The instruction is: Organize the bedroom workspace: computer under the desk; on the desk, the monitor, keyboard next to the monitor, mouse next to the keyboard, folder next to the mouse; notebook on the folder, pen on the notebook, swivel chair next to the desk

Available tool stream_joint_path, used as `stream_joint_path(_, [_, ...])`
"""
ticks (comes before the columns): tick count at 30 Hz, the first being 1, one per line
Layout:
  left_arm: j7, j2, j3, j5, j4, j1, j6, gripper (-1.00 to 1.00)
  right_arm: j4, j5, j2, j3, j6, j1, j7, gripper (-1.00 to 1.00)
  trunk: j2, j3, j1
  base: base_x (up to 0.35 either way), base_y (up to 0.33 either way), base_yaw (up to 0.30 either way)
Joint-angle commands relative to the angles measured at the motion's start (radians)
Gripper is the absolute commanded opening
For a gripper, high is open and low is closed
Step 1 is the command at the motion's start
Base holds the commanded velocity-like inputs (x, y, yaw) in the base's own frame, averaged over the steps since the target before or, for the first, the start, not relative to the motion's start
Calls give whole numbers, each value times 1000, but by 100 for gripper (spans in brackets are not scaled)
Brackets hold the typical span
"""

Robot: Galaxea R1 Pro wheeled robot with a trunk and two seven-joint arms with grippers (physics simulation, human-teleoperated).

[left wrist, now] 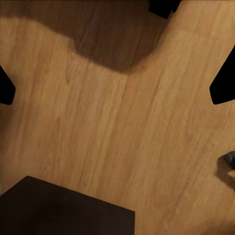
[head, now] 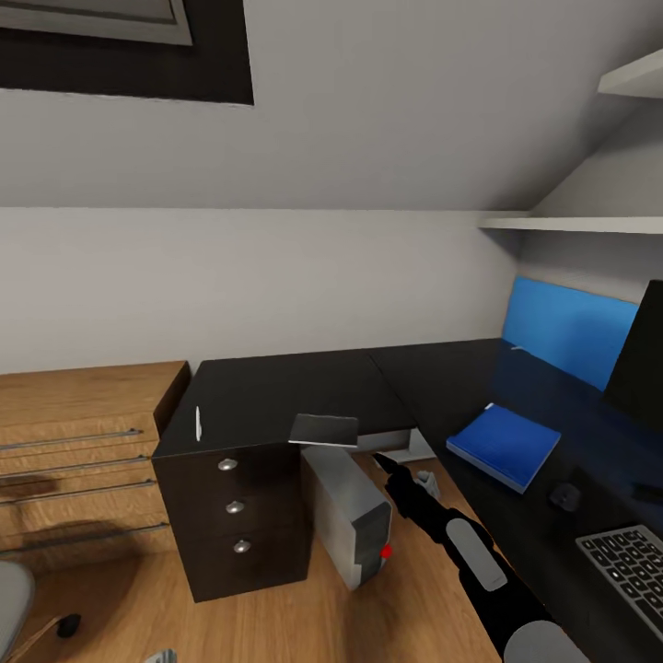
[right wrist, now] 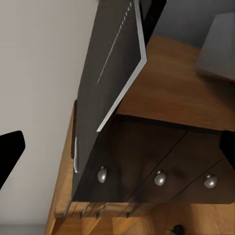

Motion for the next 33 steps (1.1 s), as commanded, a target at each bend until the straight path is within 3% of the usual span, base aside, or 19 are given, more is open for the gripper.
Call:
stream_joint_path(1, [9, 1, 5, 10, -2, 0, 1, 100, 0, -4, 0, 0, 3, -1, 1, 100, -7, -4, 4, 10, -8, 0])
stream_joint_path(3, [8, -2, 33, 10, -3, 0, 2, 100, 1, -4, 1, -1, 3, -1, 0, 100, -21, -10, 12, 6, -5, 0])
stream_joint_path(8, [6, -5, 62, 10, -4, 0, 2, 100, 1, -4, 1, -1, 3, -1, 0, 100, -56, -26, 31, 3, -2, 0])
stream_joint_path(22, [5, -6, 72, 11, -1, 0, 2, 100, 2, -3, 2, -1, 3, -1, -2, 100, -70, -32, 38, 1, 0, 0])
stream_joint_path(33, [4, -6, 74, 10, 6, 0, -1, 100, 2, -4, 3, 0, 3, -1, -21, 100, -70, -32, 38, 113, 2, 0])
